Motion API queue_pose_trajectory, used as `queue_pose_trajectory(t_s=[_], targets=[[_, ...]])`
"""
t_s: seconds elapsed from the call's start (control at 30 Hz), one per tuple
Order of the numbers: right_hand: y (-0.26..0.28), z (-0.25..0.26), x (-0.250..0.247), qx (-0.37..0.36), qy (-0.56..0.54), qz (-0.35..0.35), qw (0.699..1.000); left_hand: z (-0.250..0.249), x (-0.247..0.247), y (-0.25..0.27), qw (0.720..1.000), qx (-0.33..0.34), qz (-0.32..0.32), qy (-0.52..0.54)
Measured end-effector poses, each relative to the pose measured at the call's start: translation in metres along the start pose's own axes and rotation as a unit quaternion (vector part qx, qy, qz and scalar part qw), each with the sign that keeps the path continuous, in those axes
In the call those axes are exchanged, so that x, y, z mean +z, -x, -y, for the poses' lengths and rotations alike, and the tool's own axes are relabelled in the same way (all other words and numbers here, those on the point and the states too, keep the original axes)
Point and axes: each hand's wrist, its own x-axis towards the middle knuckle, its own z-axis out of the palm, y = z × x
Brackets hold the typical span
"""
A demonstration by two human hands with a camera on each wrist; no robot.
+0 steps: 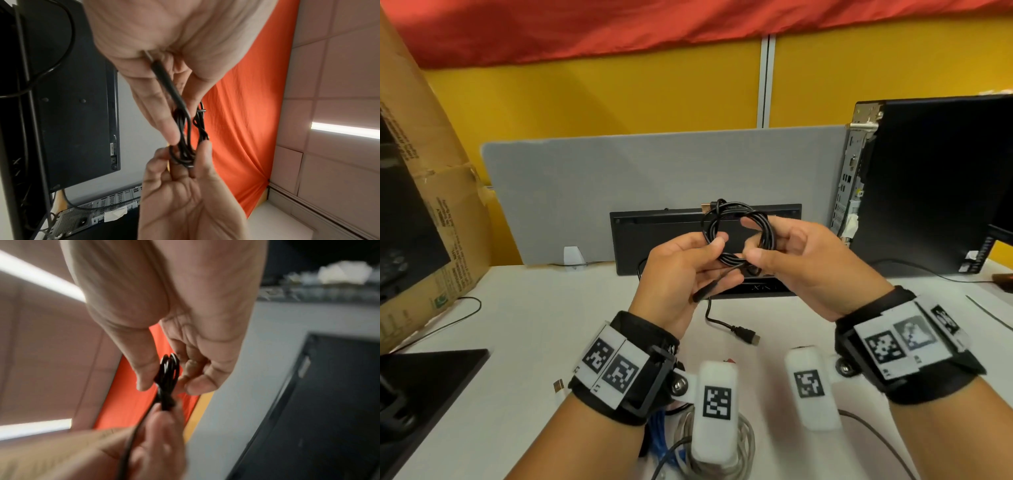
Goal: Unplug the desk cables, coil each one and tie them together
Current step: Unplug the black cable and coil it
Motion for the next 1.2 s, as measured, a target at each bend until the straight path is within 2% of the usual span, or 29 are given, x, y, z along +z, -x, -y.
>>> queue_pose_trajectory(t_s=[0.07,0.1,0.2,0.33,0.5,0.63,0.8,0.9,1.0,1.07,1.13,1.2], targets=[[-0.002,-0.005,-0.001,-0.003,0.136,-0.061,0.989,0.001,0.000,0.000,0.999,0.018,-0.012,-0.041],[-0.003,-0.006,0.000,-0.001,0.168,-0.082,0.982,0.001,-0.001,-0.001,0.996,0.032,-0.023,-0.082],[-0.003,-0.008,0.001,0.014,0.184,-0.102,0.977,0.004,0.000,-0.004,0.977,0.077,-0.055,-0.189],[0.000,-0.005,0.001,0.026,0.218,-0.054,0.974,0.008,0.000,-0.005,0.965,0.082,-0.057,-0.241],[0.001,-0.001,0.003,0.012,0.318,-0.055,0.946,0.012,0.001,-0.005,0.960,0.077,-0.056,-0.264],[0.001,0.001,0.004,0.025,0.276,-0.051,0.959,0.007,0.006,0.000,0.957,0.100,-0.066,-0.266],[0.004,0.010,0.002,0.066,0.246,0.035,0.966,-0.001,0.005,0.007,0.944,0.133,-0.118,-0.278],[0.004,0.009,-0.001,0.098,0.288,0.093,0.948,-0.003,-0.005,0.014,0.934,0.080,-0.102,-0.331],[0.003,0.008,-0.002,0.138,0.370,0.079,0.915,-0.008,-0.021,0.023,0.901,0.014,-0.054,-0.431],[0.004,0.006,-0.003,0.138,0.415,0.051,0.898,-0.012,-0.029,0.029,0.877,-0.031,-0.010,-0.480],[0.003,0.003,-0.003,0.138,0.457,0.041,0.877,-0.015,-0.034,0.034,0.838,-0.071,0.042,-0.539],[0.000,-0.003,0.000,0.156,0.502,0.073,0.847,-0.013,-0.034,0.039,0.799,-0.099,0.093,-0.586]])
